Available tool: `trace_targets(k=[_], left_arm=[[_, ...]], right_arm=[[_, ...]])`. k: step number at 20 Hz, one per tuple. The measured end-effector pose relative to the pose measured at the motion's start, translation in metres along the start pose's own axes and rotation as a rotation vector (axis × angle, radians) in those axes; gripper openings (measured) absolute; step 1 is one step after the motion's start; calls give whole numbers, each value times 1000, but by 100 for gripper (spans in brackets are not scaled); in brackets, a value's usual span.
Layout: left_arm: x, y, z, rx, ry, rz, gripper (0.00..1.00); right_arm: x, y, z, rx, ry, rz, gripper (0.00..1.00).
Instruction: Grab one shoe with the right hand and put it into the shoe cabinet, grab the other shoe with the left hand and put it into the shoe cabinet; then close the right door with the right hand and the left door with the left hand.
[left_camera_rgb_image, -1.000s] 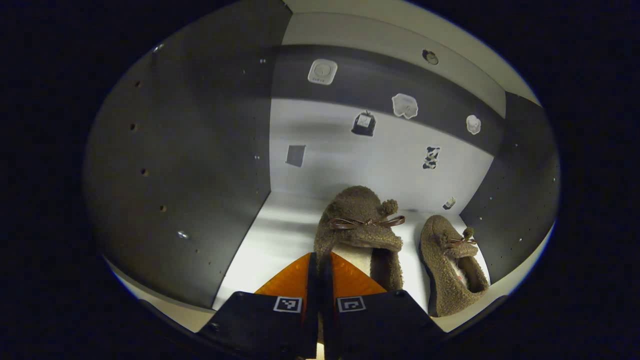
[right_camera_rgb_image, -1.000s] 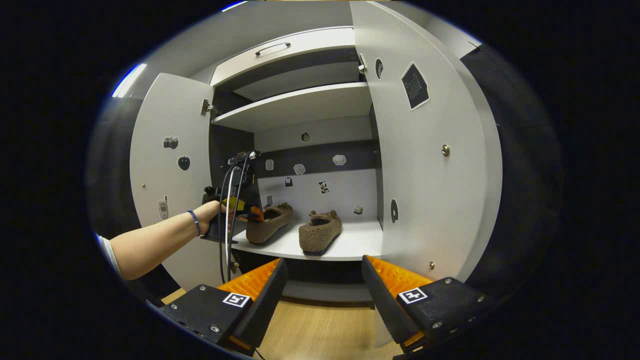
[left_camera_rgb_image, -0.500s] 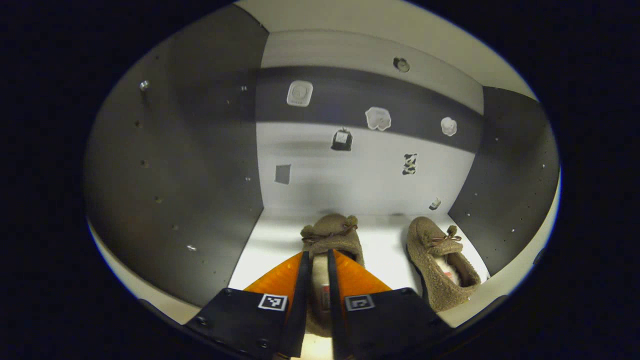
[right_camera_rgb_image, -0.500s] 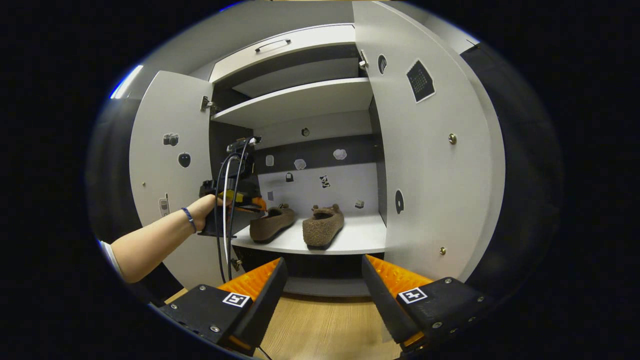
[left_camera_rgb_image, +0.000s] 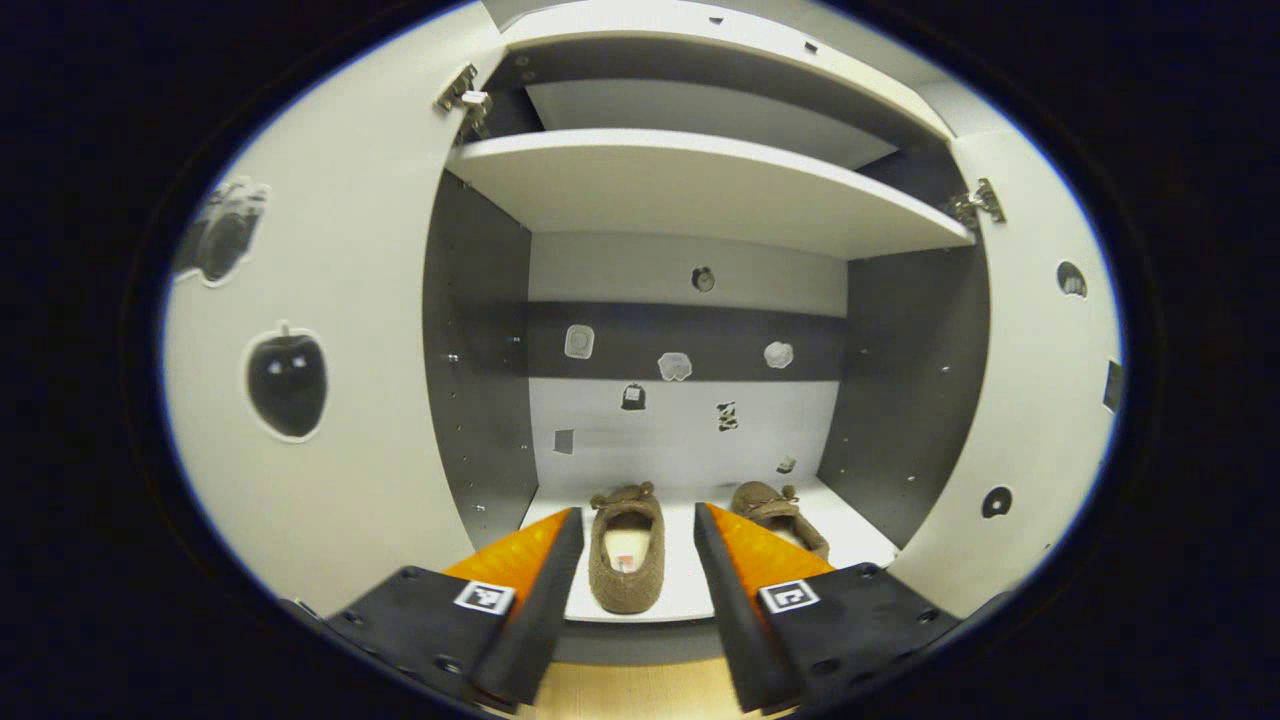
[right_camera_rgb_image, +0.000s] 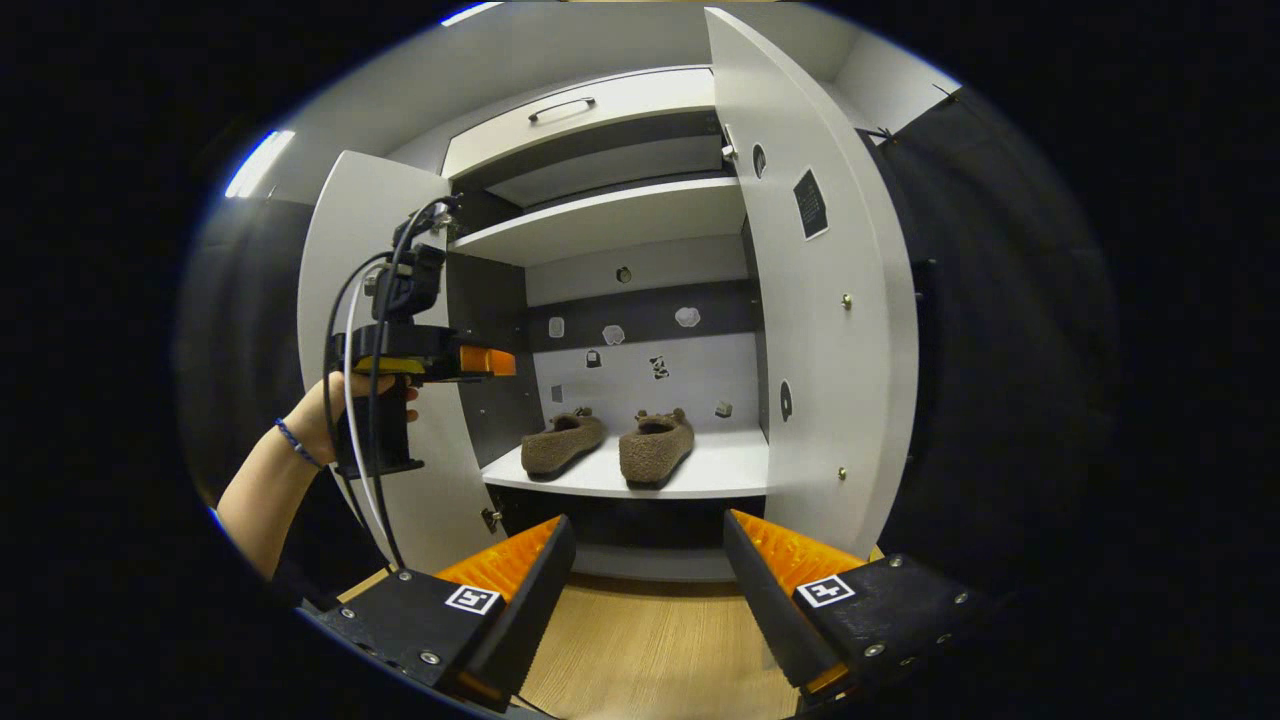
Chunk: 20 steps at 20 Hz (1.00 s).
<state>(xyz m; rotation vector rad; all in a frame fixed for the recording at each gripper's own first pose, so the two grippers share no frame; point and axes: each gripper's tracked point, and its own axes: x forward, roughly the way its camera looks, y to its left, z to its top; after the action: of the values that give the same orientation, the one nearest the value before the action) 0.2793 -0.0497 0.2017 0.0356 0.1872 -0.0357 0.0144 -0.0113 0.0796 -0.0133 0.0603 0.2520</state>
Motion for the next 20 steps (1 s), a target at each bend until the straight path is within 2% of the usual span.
trace_targets(k=[1,3,6,9,17,18,19,20], left_arm=[[-15,-2,3,1,-16,-4,81],[-44,-1,10,8,-63,7,79],[-85,-1,15,17,-125,30,81],[-118,3,16,34,-176,60,96],[-188,12,-3,67,-233,129,99],[-196,12,-4,72,-239,134,94],[-201,14,-7,71,-241,139,96],[-209,17,-11,70,-239,148,94]], right_arm=[[-7,-2,-1,-3,0,1,92],[-18,-7,-1,-6,-3,3,92],[-32,-24,0,-21,-10,-15,92],[-42,-53,-1,-29,-12,-59,92],[-54,-140,-6,-46,-27,-217,92],[-53,-152,-6,-53,-31,-241,92],[-54,-164,-7,-55,-35,-264,92],[-53,-172,-8,-54,-40,-279,92]])
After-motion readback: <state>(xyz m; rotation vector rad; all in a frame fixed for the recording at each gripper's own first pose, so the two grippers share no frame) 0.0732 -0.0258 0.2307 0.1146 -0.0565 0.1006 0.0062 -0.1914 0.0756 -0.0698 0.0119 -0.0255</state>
